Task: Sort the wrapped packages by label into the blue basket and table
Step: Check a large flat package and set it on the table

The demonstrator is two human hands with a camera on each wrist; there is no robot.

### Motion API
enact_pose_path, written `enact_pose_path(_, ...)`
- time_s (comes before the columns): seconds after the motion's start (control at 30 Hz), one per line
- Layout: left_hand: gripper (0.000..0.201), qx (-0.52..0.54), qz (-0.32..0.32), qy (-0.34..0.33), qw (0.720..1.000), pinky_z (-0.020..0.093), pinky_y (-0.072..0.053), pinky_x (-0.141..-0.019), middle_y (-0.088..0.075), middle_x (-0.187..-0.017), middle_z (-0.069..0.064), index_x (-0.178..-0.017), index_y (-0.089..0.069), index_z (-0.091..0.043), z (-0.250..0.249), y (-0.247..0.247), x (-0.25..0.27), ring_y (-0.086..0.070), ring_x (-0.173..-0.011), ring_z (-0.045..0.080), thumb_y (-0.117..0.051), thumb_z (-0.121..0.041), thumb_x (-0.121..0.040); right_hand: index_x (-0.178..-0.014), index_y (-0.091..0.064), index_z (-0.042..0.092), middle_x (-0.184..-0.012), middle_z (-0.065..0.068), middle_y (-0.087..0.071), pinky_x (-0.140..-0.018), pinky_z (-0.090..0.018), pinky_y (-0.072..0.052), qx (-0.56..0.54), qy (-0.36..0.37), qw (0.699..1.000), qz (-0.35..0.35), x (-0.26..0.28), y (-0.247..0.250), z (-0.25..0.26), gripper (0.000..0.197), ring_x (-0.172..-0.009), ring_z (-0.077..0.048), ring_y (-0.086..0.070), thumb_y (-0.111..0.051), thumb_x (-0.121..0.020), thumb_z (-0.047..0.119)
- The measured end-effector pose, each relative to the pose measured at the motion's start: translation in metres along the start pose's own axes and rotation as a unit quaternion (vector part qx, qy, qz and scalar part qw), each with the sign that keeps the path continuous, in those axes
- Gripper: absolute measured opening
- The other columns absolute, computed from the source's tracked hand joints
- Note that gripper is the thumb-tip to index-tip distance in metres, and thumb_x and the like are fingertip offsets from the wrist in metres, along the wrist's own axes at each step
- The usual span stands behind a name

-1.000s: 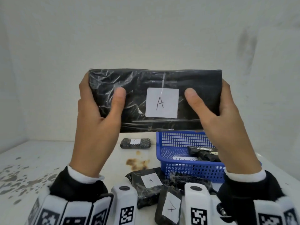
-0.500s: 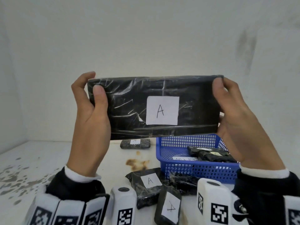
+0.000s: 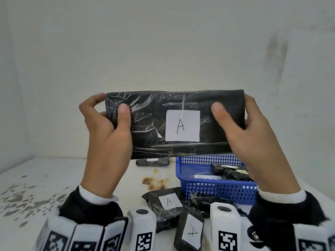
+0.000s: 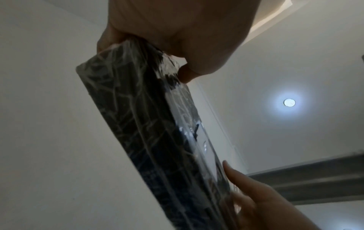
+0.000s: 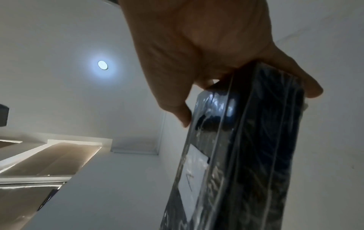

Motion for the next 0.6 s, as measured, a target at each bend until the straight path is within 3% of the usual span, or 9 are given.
enact_pose_path(0.1,0.038,-0.003,0.012,0.005,1.0,0.032,-0.049,-0.097,-0.049,-0.133,0.009,-0.111,-0.032,-0.037,0.0,-0.004,0.001,-0.061,-0.107,0.009,-0.058,-0.054,-0.089,-0.138,-0.046,0.04,-0.108,0.023,-0.066,-0.081,-0.017,-0.056,0.04,0.019,0.999,-0.016,0.003,-0.002,0.003,0.062,-0.094,0.009,-0.064,-0.061,-0.082,0.062)
enact_pose_path(0.17,0.058,-0.008,0.017,0.001,1.0,0.029,-0.051,-0.095,-0.05,-0.132,0.006,-0.111,-0.032,-0.038,-0.004,-0.005,0.002,-0.062,-0.108,0.007,-0.069,-0.062,-0.075,-0.14,-0.041,0.042,-0.108,0.027,-0.061,-0.068,-0.004,-0.051,0.041,0.014,0.999,-0.012,0.004,-0.003,0.004,0.074,-0.088,0.019,-0.059,-0.064,-0.074,0.066)
enact_pose_path(0.2,0.065,-0.019,0.013,-0.006,1.0,0.029,-0.05,-0.096,-0.05,-0.132,0.005,-0.113,-0.03,-0.035,-0.006,-0.004,0.003,-0.061,-0.109,0.006,-0.073,-0.059,-0.071,-0.14,-0.039,0.043,-0.104,0.03,-0.058,-0.062,0.0,-0.048,0.043,0.013,0.999,-0.013,0.004,-0.004,0.005,0.076,-0.083,0.025,-0.055,-0.066,-0.072,0.066)
enact_pose_path(0.3,0.071,-0.062,-0.004,-0.022,0.998,0.028,-0.047,-0.1,-0.049,-0.131,0.002,-0.125,-0.032,-0.028,-0.009,-0.003,0.005,-0.058,-0.111,0.008,-0.073,-0.047,-0.072,-0.134,-0.038,0.045,-0.096,0.034,-0.054,-0.059,0.003,-0.044,0.043,0.016,0.999,-0.016,0.006,-0.005,0.007,0.075,-0.077,0.031,-0.051,-0.071,-0.069,0.064)
enact_pose_path(0.4,0.074,-0.114,-0.012,-0.036,0.993,0.008,-0.038,-0.09,-0.044,-0.123,-0.005,-0.135,-0.041,-0.023,-0.009,0.0,0.005,-0.051,-0.101,-0.001,-0.071,-0.05,-0.072,-0.131,-0.037,0.043,-0.095,0.036,-0.052,-0.061,0.002,-0.044,0.057,0.02,0.998,-0.011,0.007,-0.007,0.009,0.08,-0.077,0.031,-0.051,-0.073,-0.063,0.066)
enact_pose_path(0.47,0.067,-0.135,-0.01,-0.041,0.99,0.0,-0.035,-0.08,-0.045,-0.118,-0.004,-0.126,-0.046,-0.023,-0.01,0.0,0.004,-0.048,-0.093,-0.008,-0.071,-0.051,-0.07,-0.134,-0.035,0.042,-0.096,0.035,-0.052,-0.062,0.002,-0.045,0.064,0.021,0.998,-0.007,0.007,-0.008,0.009,0.086,-0.078,0.031,-0.05,-0.073,-0.06,0.066)
enact_pose_path(0.6,0.075,-0.139,-0.023,-0.019,0.99,0.014,-0.037,-0.081,-0.045,-0.119,-0.004,-0.114,-0.038,-0.026,-0.011,0.001,0.006,-0.05,-0.098,0.006,-0.077,-0.058,-0.058,-0.138,-0.03,0.04,-0.096,0.037,-0.044,-0.06,0.007,-0.039,0.068,0.024,0.997,0.006,0.01,-0.015,0.01,0.092,-0.073,0.037,-0.044,-0.075,-0.061,0.064)
Point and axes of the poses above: each hand's wrist, its own x-axis away from the middle knuckle, its own y-axis out of the back of the hand, z = x × y, the point moved 5 cm from there along -x, towards the middle knuckle
